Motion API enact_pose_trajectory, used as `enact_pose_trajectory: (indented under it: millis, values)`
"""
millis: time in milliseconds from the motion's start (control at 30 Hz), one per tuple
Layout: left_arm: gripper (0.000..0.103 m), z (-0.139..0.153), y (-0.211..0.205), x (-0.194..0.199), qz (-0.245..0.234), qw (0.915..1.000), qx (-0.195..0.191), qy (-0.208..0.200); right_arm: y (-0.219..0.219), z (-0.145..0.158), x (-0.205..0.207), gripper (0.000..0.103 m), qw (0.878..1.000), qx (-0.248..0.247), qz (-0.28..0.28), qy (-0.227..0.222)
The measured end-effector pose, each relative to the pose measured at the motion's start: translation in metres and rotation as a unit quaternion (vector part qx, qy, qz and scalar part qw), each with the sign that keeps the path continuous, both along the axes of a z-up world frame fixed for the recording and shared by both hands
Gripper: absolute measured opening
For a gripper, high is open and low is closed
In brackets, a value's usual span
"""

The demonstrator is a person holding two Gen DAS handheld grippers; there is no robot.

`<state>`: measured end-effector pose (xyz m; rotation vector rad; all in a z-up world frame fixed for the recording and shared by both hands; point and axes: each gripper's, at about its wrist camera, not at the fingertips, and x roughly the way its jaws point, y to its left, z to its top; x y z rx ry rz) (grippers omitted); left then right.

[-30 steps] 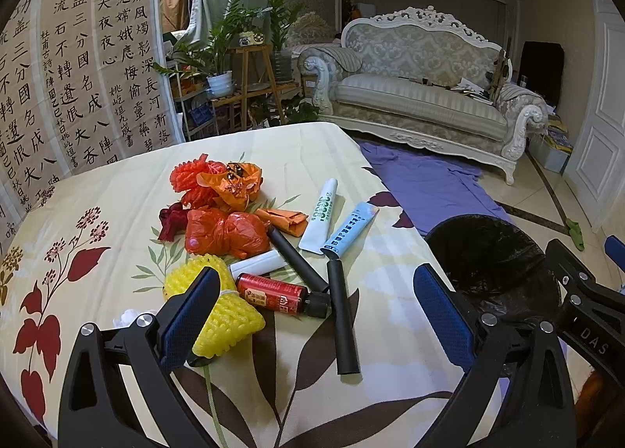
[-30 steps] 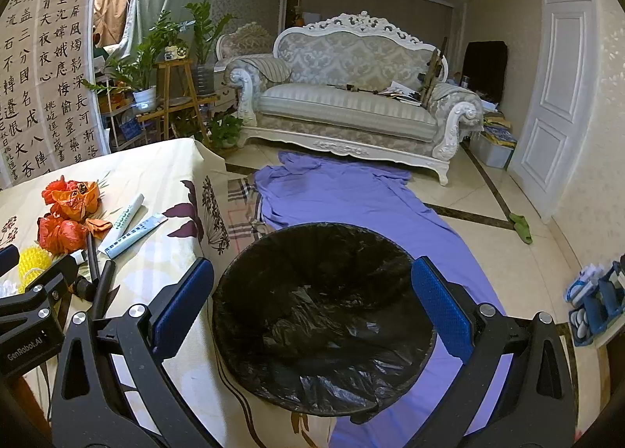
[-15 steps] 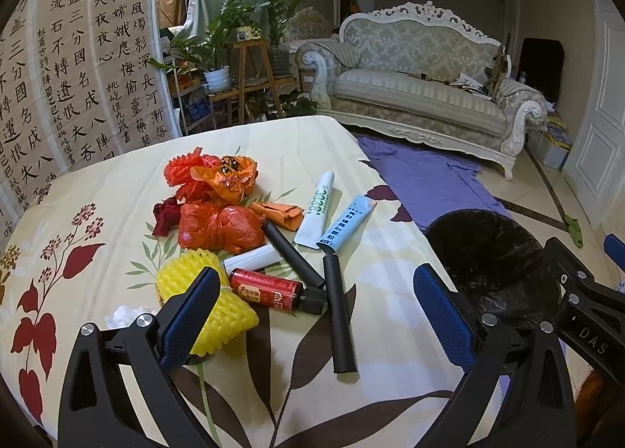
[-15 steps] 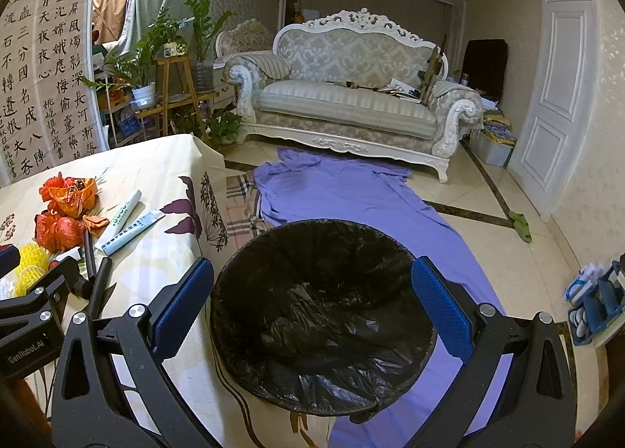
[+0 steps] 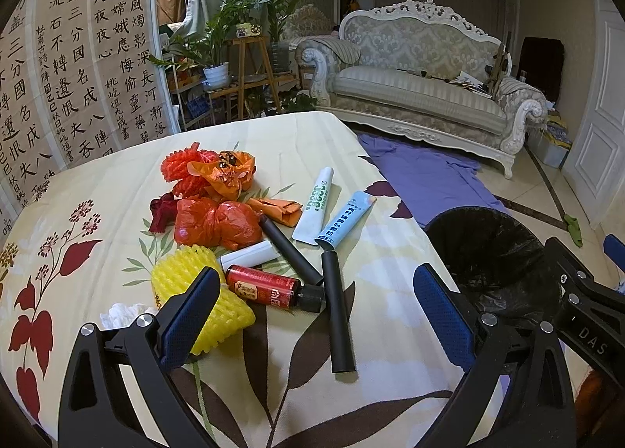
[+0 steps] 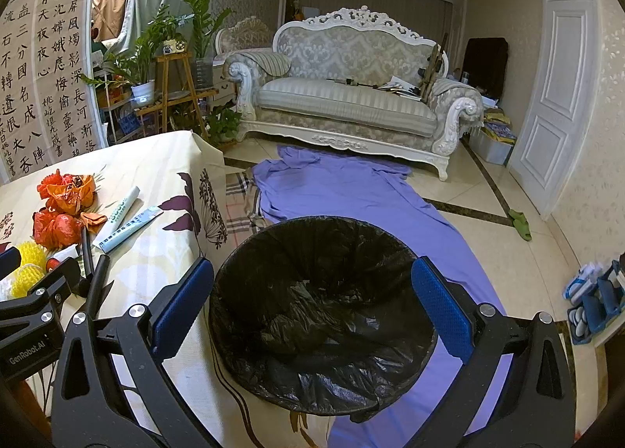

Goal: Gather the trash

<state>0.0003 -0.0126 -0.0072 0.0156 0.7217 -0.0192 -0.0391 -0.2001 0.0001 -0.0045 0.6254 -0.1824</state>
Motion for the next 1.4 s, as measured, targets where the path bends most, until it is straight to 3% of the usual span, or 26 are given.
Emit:
enact_pose_trajectory:
  millis: [1400]
  values:
    - [0.097, -0.014, -0.006, -0.007, -0.005, 1.0, 0.002, 0.008, -0.008, -0.008, -0.002, 0.099, 1.0, 0.007, -0.001, 0.016]
